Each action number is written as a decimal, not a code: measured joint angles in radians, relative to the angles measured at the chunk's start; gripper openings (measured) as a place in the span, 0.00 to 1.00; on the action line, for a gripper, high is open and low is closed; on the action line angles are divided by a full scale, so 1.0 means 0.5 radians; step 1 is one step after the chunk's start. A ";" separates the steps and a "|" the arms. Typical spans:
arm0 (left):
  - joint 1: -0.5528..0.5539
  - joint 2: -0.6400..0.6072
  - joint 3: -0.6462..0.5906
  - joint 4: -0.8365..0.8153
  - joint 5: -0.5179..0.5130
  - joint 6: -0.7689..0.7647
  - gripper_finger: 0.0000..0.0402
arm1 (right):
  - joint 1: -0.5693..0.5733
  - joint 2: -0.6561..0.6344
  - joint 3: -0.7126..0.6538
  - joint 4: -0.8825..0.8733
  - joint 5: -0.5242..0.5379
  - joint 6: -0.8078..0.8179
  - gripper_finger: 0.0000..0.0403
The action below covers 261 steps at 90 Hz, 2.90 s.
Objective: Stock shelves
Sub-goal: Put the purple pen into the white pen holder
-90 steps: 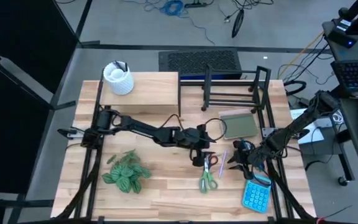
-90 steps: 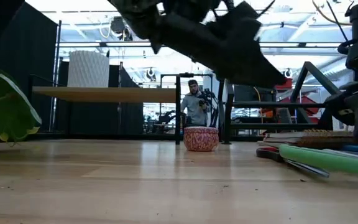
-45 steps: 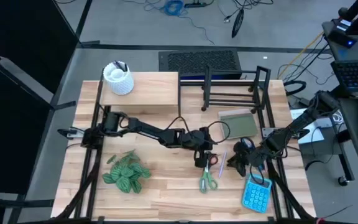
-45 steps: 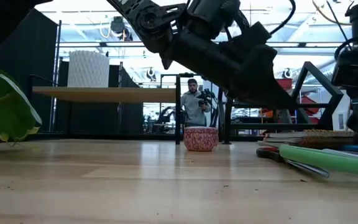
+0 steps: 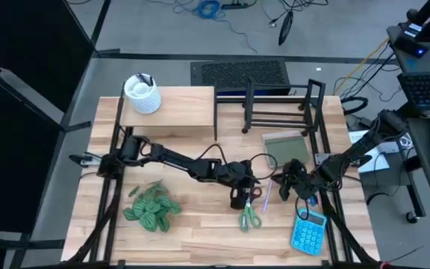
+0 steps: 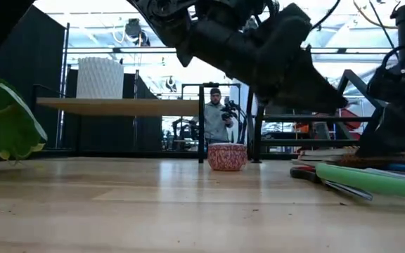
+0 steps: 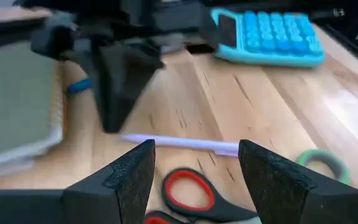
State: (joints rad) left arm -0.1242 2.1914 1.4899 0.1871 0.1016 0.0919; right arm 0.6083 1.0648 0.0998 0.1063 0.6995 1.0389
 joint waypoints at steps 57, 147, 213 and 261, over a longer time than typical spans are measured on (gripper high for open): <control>0.003 -0.001 0.000 0.069 -0.002 0.003 0.54 | 0.227 0.342 -0.063 0.363 0.276 0.076 0.00; -0.058 0.073 0.207 -0.138 -0.110 -0.547 0.54 | 0.271 0.637 -0.062 0.542 0.295 0.150 0.00; -0.083 0.597 1.070 -0.976 -0.288 -0.848 0.54 | 0.271 0.638 -0.062 0.534 0.266 0.140 0.00; -0.063 0.680 1.067 -0.882 -0.324 -0.854 0.54 | 0.270 0.638 -0.063 0.526 0.266 0.138 0.00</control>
State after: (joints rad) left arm -0.1555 2.5315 2.0233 -0.2539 -0.0603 -0.3350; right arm 0.7433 1.3838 0.0685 0.3695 0.8326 1.1078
